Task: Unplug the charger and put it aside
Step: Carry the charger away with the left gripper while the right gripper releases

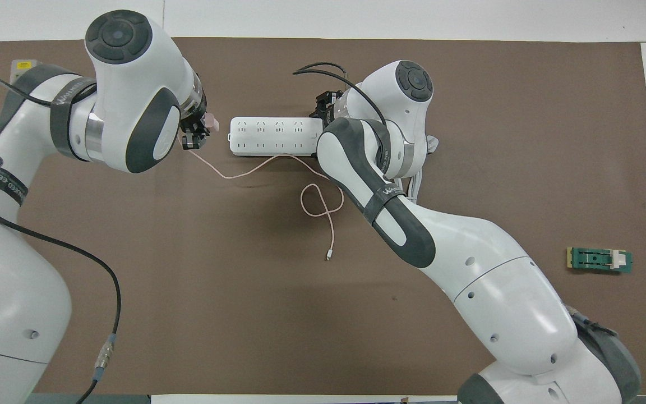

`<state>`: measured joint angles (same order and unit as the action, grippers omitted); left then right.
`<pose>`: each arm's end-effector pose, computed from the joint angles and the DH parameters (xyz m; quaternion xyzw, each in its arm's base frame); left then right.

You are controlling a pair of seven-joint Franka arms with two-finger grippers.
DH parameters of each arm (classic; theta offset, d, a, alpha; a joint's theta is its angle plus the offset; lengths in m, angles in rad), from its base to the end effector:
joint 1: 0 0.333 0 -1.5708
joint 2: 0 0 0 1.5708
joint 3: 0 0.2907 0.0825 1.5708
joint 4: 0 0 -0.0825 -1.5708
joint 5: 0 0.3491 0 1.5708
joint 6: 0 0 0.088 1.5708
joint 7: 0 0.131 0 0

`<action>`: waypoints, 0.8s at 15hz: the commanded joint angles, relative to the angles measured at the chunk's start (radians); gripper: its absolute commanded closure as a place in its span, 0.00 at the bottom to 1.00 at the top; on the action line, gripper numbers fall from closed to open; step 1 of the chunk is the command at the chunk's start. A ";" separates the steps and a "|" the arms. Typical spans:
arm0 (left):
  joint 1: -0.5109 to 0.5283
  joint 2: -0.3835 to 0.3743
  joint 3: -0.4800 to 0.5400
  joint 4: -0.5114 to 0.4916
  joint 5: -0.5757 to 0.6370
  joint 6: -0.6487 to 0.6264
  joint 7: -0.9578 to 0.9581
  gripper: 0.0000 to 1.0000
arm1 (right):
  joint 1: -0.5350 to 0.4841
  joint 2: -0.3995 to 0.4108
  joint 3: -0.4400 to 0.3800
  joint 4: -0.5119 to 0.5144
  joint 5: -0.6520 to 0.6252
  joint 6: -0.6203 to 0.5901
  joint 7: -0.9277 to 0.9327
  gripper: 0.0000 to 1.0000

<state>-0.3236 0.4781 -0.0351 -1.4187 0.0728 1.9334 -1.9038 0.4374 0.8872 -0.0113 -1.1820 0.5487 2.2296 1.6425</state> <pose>0.6187 -0.2211 0.3921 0.7228 0.6903 0.0316 0.0055 0.6574 0.3294 0.2492 -0.7052 0.6687 0.1520 0.1803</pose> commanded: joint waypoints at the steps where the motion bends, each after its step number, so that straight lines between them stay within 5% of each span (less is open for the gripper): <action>1: 0.063 -0.070 -0.008 -0.022 0.005 -0.092 0.141 1.00 | -0.006 -0.011 0.002 -0.021 0.025 -0.007 -0.041 0.05; 7: 0.227 -0.139 -0.006 -0.062 -0.008 -0.218 0.592 1.00 | -0.043 -0.115 -0.010 -0.024 0.025 -0.152 -0.035 0.03; 12: 0.331 -0.188 -0.005 -0.175 -0.008 -0.179 0.964 1.00 | -0.104 -0.221 -0.016 -0.027 -0.038 -0.289 -0.076 0.00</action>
<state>-0.0179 0.3607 -0.0330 -1.4823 0.0705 1.7270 -1.0667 0.3646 0.7221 -0.0299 -1.1781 0.5372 1.9925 1.6177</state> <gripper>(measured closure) 0.687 0.000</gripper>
